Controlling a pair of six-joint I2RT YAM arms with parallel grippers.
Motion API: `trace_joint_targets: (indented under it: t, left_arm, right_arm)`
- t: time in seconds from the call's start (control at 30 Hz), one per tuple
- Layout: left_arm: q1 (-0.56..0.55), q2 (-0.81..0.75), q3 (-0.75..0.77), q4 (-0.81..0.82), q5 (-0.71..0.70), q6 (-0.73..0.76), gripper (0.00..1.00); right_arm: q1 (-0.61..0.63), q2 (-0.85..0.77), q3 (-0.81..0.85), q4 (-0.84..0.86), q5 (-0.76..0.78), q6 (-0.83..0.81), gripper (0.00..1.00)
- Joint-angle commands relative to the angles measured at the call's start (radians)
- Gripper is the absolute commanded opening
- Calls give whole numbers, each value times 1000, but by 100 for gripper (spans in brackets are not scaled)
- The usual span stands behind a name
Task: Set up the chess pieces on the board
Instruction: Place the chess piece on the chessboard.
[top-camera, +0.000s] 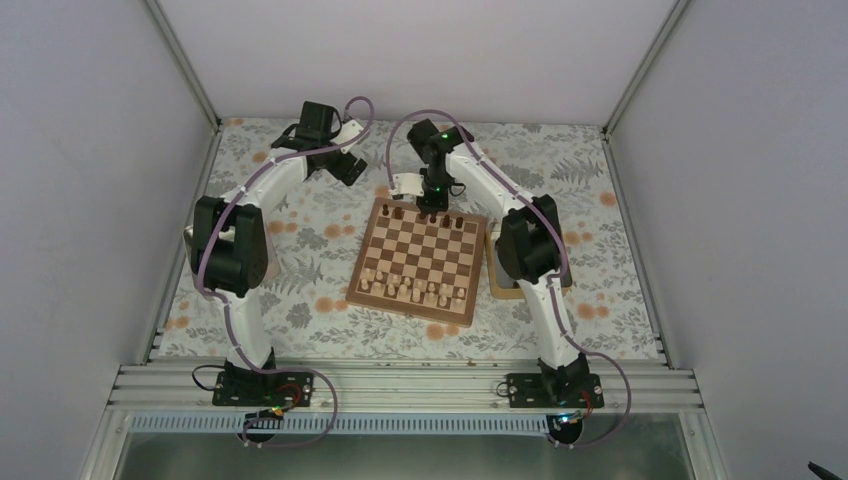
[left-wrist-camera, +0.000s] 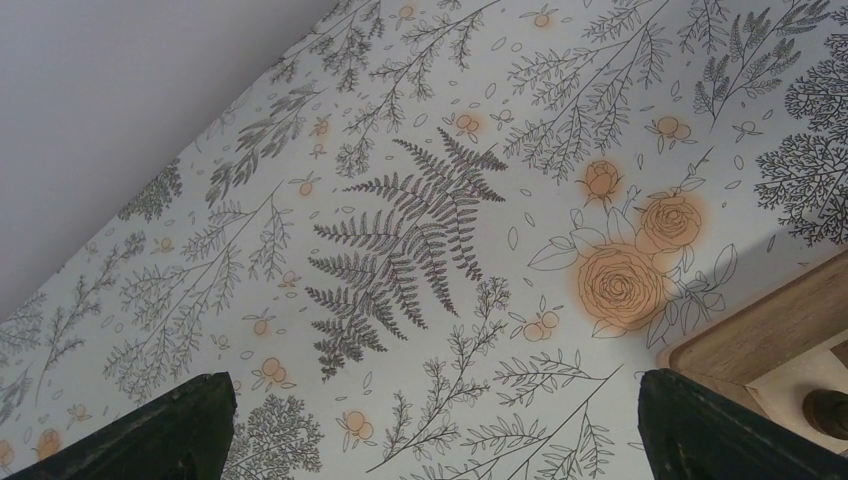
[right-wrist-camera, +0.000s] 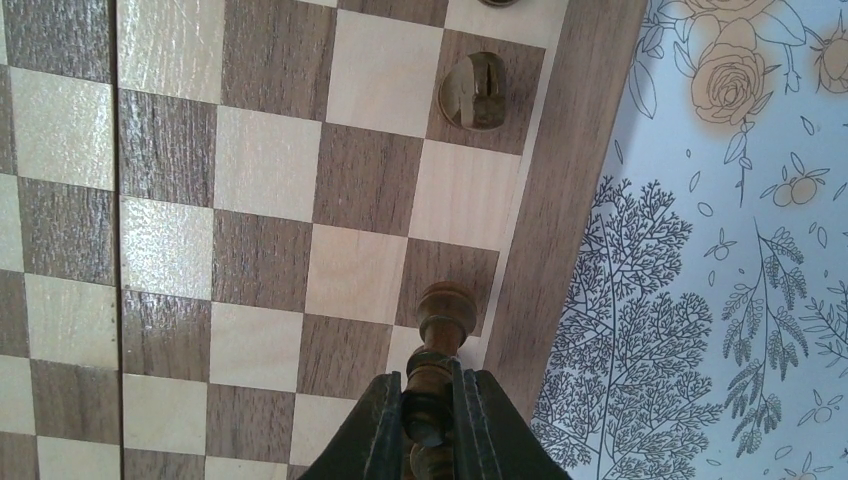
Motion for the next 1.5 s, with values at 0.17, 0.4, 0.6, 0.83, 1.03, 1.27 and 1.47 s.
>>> trace_joint_targets:
  t: [0.17, 0.4, 0.6, 0.83, 1.03, 1.27, 1.47]
  left_arm:
    - [-6, -31, 10, -6, 15, 2, 100]
    - [-6, -34, 7, -4, 14, 4, 100]
    - [-6, -31, 9, -6, 17, 2, 100]
    - [-5, -27, 9, -4, 17, 2, 100]
    - [-6, -25, 7, -4, 18, 3, 100]
    - [-6, -27, 9, -8, 21, 4, 100]
    - [-7, -26, 9, -7, 21, 4, 100]
  right_arm:
    - [8, 15, 6, -10, -13, -22, 10]
    - [9, 33, 24, -10, -2, -27, 10]
    - [11, 40, 32, -10, -4, -31, 11]
    - [11, 45, 37, -9, -2, -33, 12]
    - [11, 44, 37, -10, 0, -35, 15]
    - [11, 40, 32, -10, 2, -36, 21]
    - [11, 43, 37, -8, -2, -32, 25]
